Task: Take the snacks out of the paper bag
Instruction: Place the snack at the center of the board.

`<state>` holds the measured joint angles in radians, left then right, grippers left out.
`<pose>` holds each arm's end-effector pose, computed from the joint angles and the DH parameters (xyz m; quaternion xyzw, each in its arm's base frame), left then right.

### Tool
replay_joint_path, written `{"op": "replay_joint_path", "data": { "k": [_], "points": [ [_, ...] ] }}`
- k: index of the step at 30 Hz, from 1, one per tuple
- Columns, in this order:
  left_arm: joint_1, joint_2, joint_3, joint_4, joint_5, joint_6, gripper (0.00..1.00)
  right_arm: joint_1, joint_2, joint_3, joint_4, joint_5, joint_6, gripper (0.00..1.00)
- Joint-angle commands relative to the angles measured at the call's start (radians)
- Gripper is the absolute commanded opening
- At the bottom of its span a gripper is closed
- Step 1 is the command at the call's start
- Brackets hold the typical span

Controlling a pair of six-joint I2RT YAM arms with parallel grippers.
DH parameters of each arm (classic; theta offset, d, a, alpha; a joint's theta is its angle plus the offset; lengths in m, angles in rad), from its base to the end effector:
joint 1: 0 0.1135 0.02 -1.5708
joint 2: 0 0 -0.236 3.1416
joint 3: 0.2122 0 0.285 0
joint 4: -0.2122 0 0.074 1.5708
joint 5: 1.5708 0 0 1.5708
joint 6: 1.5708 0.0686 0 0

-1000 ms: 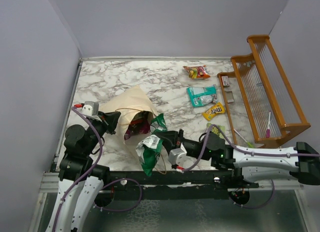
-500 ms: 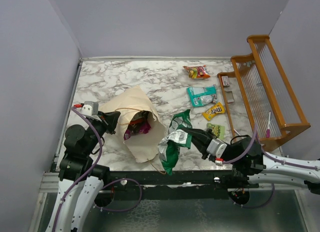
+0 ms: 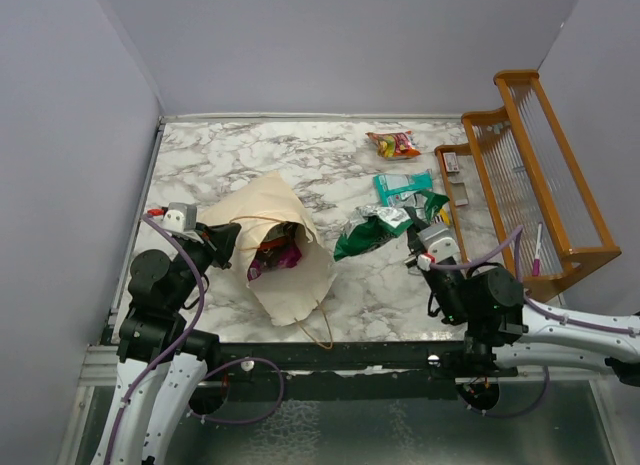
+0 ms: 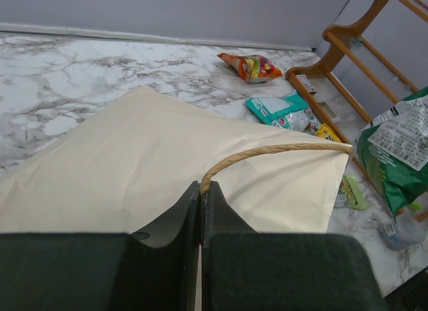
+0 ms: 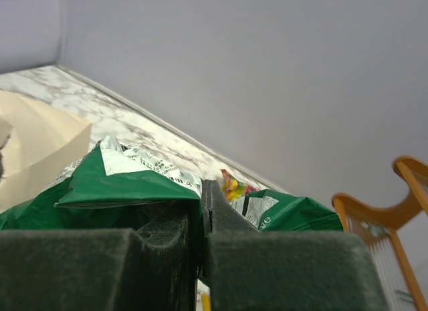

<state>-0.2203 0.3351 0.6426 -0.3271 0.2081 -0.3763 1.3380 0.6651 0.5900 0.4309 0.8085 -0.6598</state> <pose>0.1780 -0.0544 0.3299 0.0172 0.7136 -0.2755 0.6438 0.1014 0.2127 0.3404 -0.2665 0.5556 0.0394 0.7866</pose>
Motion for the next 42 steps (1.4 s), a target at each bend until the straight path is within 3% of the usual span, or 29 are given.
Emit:
{"op": "replay_joint_path", "data": {
  "k": [1, 14, 18, 23, 27, 33, 38, 42],
  "points": [
    [-0.001, -0.001, 0.001, -0.013, -0.033, -0.01, 0.0, -0.011, 0.033, 0.008, 0.143, 0.133, -0.047, 0.01],
    [-0.001, -0.002, 0.004, -0.014, -0.032, -0.01, 0.0, -0.139, 0.136, 0.072, -0.009, 0.069, 0.154, 0.01],
    [-0.004, -0.001, 0.003, -0.016, -0.032, -0.009, 0.0, -0.291, 0.244, 0.112, -0.06, -0.003, 0.258, 0.01],
    [-0.003, 0.002, 0.003, -0.016, -0.033, -0.01, 0.0, -0.51, 0.501, 0.307, -0.209, -0.143, 0.506, 0.01],
    [-0.002, 0.006, 0.004, -0.016, -0.036, -0.008, 0.0, -0.592, 0.763, 0.522, -0.317, -0.223, 0.637, 0.01],
    [-0.002, 0.018, 0.005, -0.018, -0.042, -0.008, 0.0, -0.627, 1.08, 0.863, -0.421, -0.358, 0.833, 0.01],
    [-0.001, 0.014, 0.005, -0.019, -0.04, -0.007, 0.0, -0.641, 1.338, 1.16, -0.585, -0.357, 1.016, 0.01],
    [-0.002, 0.009, 0.005, -0.016, -0.039, -0.008, 0.0, -0.65, 1.43, 1.258, -0.593, -0.422, 1.091, 0.01]
  ]
}}
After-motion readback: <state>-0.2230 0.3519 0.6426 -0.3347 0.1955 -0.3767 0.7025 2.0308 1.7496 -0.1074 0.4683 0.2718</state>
